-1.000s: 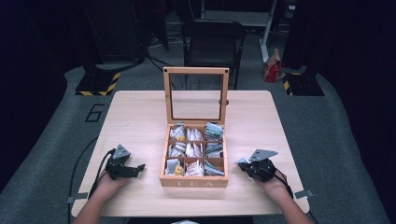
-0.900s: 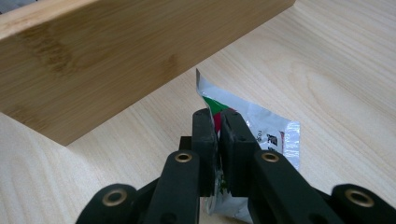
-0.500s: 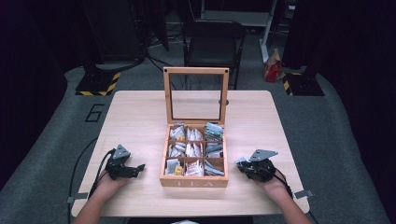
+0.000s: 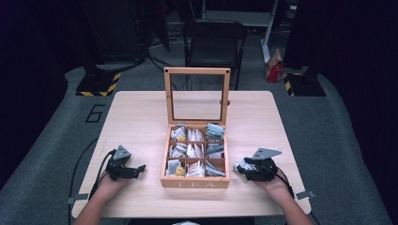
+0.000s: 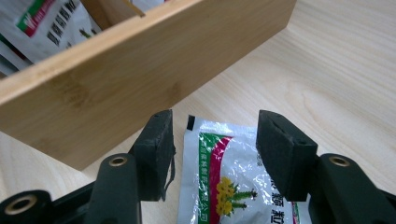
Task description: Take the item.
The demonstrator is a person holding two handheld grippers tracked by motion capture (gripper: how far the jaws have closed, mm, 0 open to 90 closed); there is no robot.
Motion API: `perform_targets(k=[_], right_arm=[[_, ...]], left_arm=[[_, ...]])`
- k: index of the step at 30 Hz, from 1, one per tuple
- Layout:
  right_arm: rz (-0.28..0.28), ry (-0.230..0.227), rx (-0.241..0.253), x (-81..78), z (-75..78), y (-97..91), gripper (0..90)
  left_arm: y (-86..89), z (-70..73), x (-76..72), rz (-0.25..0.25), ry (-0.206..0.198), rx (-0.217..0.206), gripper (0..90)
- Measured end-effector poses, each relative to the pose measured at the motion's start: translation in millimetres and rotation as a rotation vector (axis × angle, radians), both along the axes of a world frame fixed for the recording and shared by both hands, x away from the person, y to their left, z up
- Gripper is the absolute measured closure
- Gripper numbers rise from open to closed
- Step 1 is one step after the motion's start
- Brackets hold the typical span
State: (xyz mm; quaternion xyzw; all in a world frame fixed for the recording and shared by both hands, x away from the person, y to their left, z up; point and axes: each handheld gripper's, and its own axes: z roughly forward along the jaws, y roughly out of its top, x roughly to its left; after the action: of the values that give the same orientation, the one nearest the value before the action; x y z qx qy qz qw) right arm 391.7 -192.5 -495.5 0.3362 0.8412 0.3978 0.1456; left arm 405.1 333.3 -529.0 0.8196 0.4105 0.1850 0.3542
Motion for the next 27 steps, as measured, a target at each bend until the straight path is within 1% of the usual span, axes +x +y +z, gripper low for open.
perform_targets(k=[1,5,8,9,10,14,15,17,18,19,20,21,27], right_arm=[[0.007,0.003,0.007,0.1,1.4,-0.6,45.5],[-0.005,-0.007,0.034,0.3,6.6,-1.8,44.9],[-0.004,-0.010,0.032,0.2,8.5,-3.0,44.9],[-0.012,-0.008,0.043,-0.1,10.5,-3.7,44.9],[-0.012,-0.008,0.043,-0.1,10.5,-3.7,44.9],[-0.019,-0.024,0.050,0.1,16.8,-7.3,44.8],[-0.031,-0.031,0.059,0.2,19.7,-9.3,44.8],[-0.035,-0.031,0.061,0.6,21.0,-10.4,44.9],[-0.052,-0.034,0.067,0.8,23.6,-12.9,44.9],[-0.057,-0.042,0.069,1.4,24.8,-14.3,44.9],[-0.060,-0.043,0.062,1.6,25.9,-15.8,44.9],[-0.073,-0.040,0.070,1.6,27.5,-17.8,44.9],[-0.106,-0.046,0.077,2.0,31.1,-26.1,44.8]], left_arm=[[0.0,0.0,0.0,0.000,0.000,0.000,12.9],[0.0,0.0,0.0,0.000,0.000,0.000,12.9],[0.0,0.0,0.0,0.000,0.000,0.000,12.9],[0.0,0.0,0.0,0.000,0.000,0.000,12.9],[0.0,0.0,0.0,0.000,0.000,0.000,12.9],[0.0,0.0,0.0,0.000,0.000,0.000,12.9],[0.0,0.0,0.0,0.000,0.000,0.000,12.9],[0.0,0.0,0.0,0.000,0.000,0.001,12.9],[0.0,0.0,0.0,0.000,0.000,0.000,12.9],[0.0,0.0,0.0,0.000,0.000,0.000,12.9],[0.0,0.0,0.0,0.000,0.000,0.000,12.9],[0.0,0.0,0.0,0.000,0.000,0.000,12.9],[0.0,0.0,0.0,0.000,0.000,0.000,12.9]])
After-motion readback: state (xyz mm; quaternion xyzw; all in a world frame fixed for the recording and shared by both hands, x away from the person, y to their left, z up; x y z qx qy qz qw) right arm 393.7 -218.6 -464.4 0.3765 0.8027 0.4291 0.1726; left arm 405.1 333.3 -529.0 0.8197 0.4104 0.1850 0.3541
